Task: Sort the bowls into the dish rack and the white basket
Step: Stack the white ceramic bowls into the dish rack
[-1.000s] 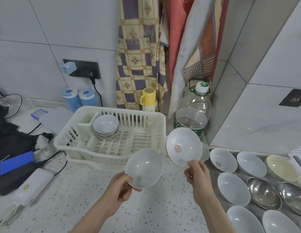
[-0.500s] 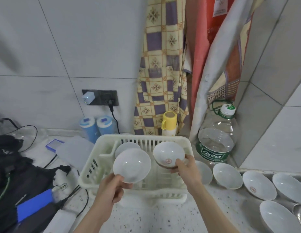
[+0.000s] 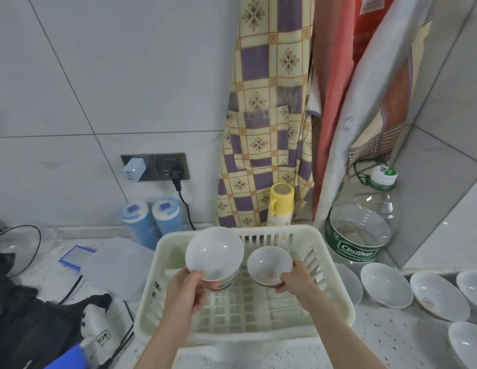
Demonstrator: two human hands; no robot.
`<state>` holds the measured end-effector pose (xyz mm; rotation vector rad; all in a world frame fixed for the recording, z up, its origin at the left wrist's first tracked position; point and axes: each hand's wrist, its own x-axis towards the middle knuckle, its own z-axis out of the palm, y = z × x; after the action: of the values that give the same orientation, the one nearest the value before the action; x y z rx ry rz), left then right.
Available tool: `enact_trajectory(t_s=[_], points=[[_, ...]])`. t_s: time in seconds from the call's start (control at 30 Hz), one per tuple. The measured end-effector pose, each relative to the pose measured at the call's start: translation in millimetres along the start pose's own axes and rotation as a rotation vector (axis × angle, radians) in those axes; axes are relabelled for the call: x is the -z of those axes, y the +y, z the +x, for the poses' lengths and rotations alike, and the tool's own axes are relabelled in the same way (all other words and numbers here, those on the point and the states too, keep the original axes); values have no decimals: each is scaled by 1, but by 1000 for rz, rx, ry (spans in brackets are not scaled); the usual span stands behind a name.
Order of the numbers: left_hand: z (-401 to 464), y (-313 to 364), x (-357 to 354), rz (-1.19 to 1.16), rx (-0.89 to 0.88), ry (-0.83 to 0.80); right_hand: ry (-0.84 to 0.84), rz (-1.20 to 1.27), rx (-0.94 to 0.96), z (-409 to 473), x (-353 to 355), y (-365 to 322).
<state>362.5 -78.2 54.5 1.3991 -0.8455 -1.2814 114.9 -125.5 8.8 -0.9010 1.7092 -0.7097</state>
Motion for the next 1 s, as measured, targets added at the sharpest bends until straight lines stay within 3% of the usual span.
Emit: enact_trajectory(t_s=[0.33, 1.0], points=[[33, -6, -10, -46, 101, -72, 35, 103, -26, 8, -22, 6], [39, -18, -4, -23, 75, -130, -33, -71, -48, -1, -27, 3]])
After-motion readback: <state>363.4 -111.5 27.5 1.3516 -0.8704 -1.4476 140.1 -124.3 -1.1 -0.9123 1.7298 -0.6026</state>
